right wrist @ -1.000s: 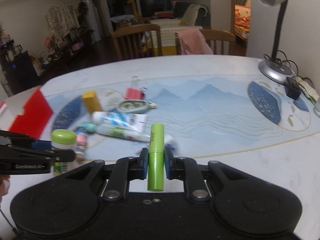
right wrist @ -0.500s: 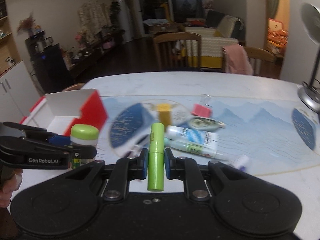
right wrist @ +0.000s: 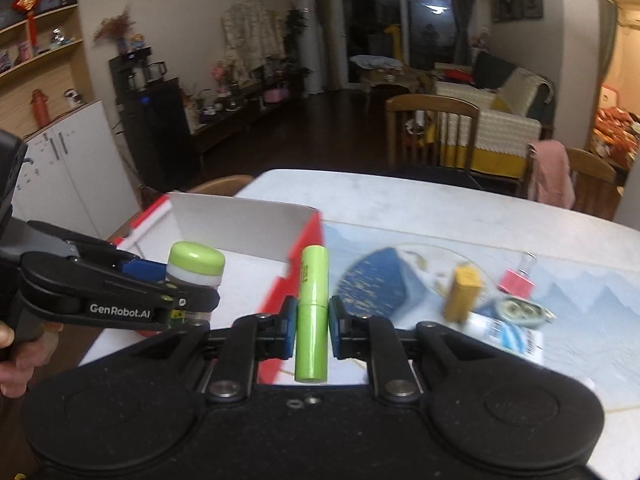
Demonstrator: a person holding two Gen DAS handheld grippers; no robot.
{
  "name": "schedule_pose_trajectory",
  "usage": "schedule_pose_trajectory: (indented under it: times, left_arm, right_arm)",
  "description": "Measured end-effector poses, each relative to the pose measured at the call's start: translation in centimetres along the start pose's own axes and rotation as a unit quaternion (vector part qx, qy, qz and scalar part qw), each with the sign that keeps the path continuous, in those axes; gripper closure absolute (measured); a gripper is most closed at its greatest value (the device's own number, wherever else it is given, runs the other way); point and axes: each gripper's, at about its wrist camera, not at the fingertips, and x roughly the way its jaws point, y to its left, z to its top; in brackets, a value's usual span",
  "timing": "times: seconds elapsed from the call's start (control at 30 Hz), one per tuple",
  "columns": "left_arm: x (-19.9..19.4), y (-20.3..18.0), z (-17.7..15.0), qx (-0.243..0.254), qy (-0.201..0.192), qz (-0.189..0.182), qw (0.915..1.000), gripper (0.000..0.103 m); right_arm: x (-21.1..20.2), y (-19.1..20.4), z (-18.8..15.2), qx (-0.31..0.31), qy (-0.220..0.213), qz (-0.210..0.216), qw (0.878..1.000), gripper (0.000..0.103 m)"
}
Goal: Organize rigid objects
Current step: 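Carry the jar and the lime-green tube over the cardboard box with both grippers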
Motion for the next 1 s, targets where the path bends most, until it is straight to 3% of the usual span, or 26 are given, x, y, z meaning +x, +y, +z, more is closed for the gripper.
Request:
schedule_pose_trajectory:
  times: [0.53,1.0]
  left_arm:
    - [3.0,10.5,0.6,-0.014,0.048,0.075,0.9959,0.061]
    - [9.5,12.9,-0.3,0.014,0.133,0.093,0.9867,0.061]
  right_arm:
    - [9.3,7.8,2.9,-0.031,0.052,0.022,0.998,0.087]
    - [17.2,9.9,2.3,-0.04,0.126,0.018,0.991,0.087]
